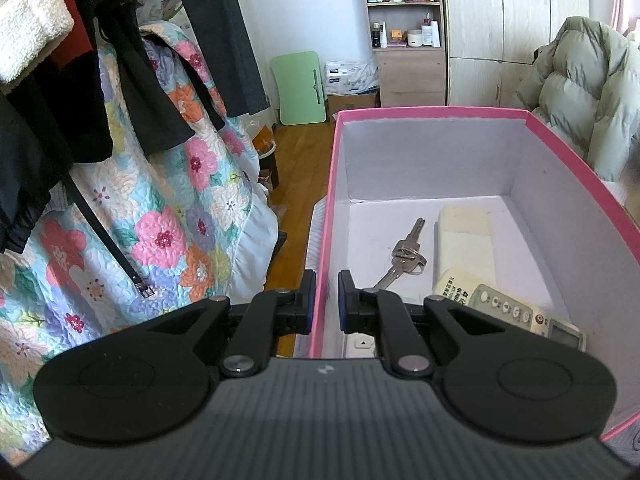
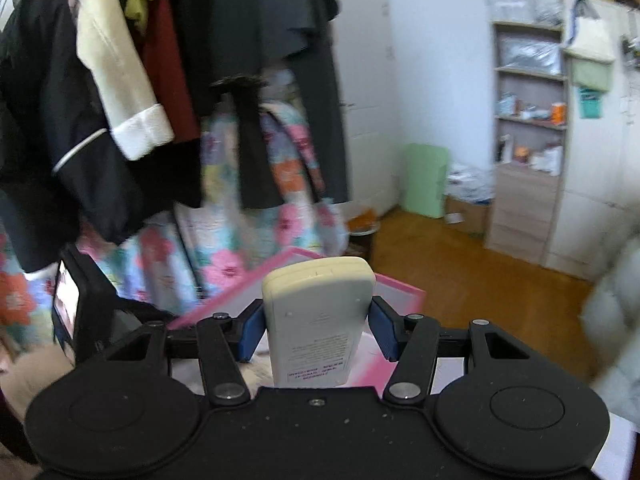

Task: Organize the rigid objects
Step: 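Carry the labelled cream remote into the pink box and release it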

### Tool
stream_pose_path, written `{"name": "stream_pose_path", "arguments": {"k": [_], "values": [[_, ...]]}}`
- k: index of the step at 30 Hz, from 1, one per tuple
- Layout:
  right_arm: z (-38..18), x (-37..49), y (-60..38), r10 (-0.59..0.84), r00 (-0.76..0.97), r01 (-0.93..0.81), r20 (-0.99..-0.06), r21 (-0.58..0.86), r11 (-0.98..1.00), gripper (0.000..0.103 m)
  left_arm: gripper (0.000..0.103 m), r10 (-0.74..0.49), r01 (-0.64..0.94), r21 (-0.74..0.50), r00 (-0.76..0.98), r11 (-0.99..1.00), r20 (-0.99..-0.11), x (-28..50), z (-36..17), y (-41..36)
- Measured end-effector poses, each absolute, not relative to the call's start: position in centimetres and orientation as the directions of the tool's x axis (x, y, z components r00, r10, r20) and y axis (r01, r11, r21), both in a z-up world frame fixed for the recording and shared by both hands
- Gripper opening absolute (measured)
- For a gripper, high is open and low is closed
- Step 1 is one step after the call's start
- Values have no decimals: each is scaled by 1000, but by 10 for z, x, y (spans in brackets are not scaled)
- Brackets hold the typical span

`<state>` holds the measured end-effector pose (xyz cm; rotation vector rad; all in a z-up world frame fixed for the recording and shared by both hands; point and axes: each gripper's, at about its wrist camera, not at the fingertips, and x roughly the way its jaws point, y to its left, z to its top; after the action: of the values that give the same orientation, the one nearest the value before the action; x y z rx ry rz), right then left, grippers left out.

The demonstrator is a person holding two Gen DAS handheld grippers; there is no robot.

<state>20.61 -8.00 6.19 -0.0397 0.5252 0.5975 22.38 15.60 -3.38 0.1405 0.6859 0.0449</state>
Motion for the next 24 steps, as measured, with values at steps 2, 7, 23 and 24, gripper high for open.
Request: {"name": "stream_pose_path", "arguments": {"k": [2,7,23,24], "values": [[56,228,-61,551,666,-560,-503,151,815,61,10,88,3,143,774,990,-627,224,-35,155],[28,287,-13,544,606,-521,-580,228,823,61,10,85,6,141,774,990,-628,224,-35,156],[-51,329,15,531,456,-318,-714,427,847,48,10,61,11,110,777,994,-627,223,-38,161],[-52,327,13,553,420,-315,-720,456,832,47,10,66,8,115,777,993,-626,224,-38,161]]}}
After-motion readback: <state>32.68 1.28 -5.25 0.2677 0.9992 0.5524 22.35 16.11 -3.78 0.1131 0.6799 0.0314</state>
